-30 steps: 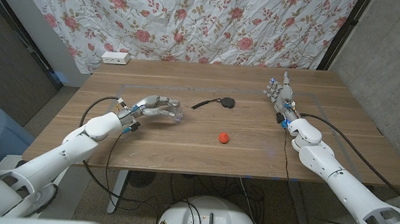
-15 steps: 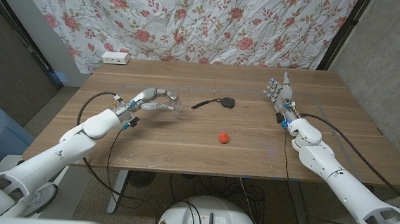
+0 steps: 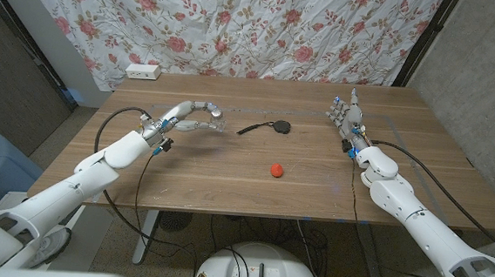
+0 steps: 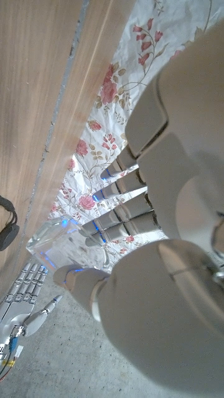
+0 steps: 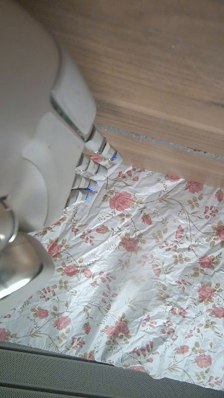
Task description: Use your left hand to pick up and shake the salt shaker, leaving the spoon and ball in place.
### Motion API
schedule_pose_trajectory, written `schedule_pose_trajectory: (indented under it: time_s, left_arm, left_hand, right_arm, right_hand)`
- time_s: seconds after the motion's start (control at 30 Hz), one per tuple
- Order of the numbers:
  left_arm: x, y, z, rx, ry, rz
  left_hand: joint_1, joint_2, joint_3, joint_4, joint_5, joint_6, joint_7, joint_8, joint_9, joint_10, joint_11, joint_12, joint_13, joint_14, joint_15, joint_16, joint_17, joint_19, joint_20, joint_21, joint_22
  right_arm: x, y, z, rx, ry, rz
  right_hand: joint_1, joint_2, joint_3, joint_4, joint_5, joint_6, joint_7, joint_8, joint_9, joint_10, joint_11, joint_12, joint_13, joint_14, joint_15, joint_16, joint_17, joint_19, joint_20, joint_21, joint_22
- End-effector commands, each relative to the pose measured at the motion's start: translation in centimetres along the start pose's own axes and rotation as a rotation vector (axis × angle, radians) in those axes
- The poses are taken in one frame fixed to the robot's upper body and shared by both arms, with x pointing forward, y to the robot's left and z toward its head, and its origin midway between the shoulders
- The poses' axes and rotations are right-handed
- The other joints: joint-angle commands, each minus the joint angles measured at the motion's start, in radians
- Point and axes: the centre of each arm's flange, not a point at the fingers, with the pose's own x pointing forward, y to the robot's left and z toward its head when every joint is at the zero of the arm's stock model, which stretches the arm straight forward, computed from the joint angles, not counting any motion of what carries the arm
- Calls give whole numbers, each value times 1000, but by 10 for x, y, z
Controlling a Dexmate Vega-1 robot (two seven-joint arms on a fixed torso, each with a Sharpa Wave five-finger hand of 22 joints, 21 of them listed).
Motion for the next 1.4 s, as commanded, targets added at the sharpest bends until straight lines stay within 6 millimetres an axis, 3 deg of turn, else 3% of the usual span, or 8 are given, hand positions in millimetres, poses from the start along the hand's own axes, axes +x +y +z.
schedule_pose_trajectory:
  time_s: [0.03,1.4]
  left_arm:
    - [7,5,12,81,-101,39]
    - [28,11,39,513,-330,141]
  left_hand:
    - [7,8,-5,-1,3,0,-12,6,5,-4,-2,-3,4,-4,-126,-6,2,1,1,-5,-1]
    - [6,20,-32,3,2,36,-28,16,1,18,-3,-7,10,19,-134,-3,3,9,-6,-4,-1]
  right_arm:
    - [0,0,0,0,0,0]
    - [0,0,0,0,0,0]
  right_hand:
    - [-2,98,-5,0,7,-1,8,4,3,-8,0,3,1,-4,-34,3,5,5,3,10,5]
    - [-2,98,-5,0,8,0,8,4,3,-8,-1,3,3,-3,-32,3,7,6,2,10,5]
